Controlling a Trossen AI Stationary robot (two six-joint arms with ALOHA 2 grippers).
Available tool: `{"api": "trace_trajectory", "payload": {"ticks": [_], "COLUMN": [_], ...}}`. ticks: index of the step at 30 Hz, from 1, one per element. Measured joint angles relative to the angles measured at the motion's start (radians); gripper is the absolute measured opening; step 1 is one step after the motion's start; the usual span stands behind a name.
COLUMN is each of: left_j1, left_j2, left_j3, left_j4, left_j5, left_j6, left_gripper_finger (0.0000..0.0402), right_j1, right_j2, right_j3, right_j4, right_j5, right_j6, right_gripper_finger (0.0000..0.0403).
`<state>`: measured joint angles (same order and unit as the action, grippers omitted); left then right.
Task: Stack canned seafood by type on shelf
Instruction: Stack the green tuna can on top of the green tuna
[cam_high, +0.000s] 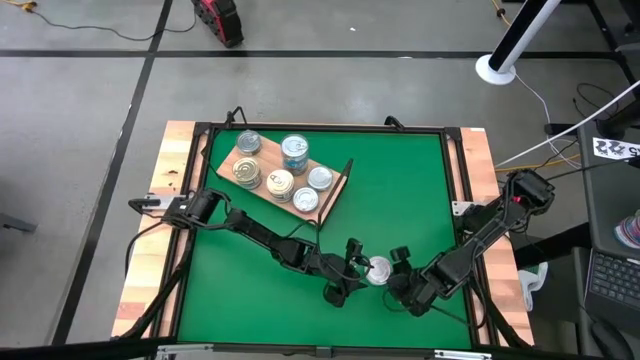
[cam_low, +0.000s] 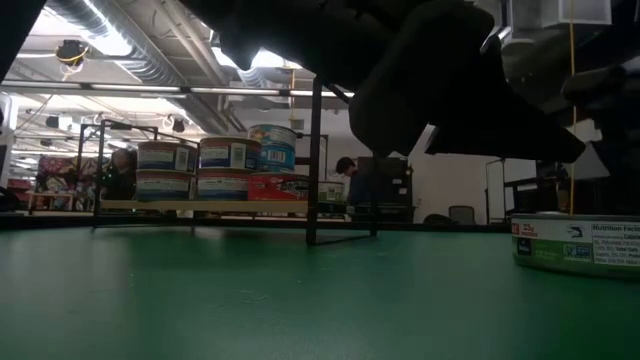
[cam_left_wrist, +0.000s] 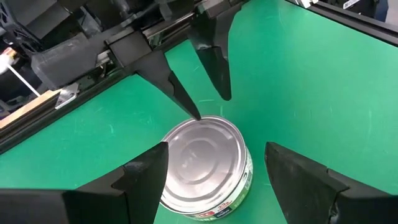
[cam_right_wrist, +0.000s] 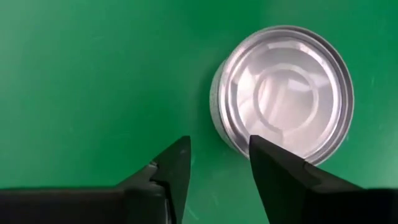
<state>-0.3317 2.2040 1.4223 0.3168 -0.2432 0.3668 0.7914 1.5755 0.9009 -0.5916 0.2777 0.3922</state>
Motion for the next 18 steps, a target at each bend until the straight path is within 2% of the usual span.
{"api": "trace_trajectory", "payload": {"ticks": [7,18], "left_j1": [0.000,0.000], "left_j2": [0.000,0.000], "left_j3": [0.000,0.000], "left_j4": [0.000,0.007], "left_j5": [0.000,0.000], "left_j6": [-0.001,-0.001], "left_gripper_finger": [0.0262,0.0262], "right_j1": [0.000,0.001], "right_j2": [0.044,0.078], "right_j3": [0.002,0.003], "right_j4": [0.040,0.049], "right_j5": [-0.006,0.085], "right_j6": [-0.093,-0.112], "right_gripper_finger": [0.0154,0.0153]}}
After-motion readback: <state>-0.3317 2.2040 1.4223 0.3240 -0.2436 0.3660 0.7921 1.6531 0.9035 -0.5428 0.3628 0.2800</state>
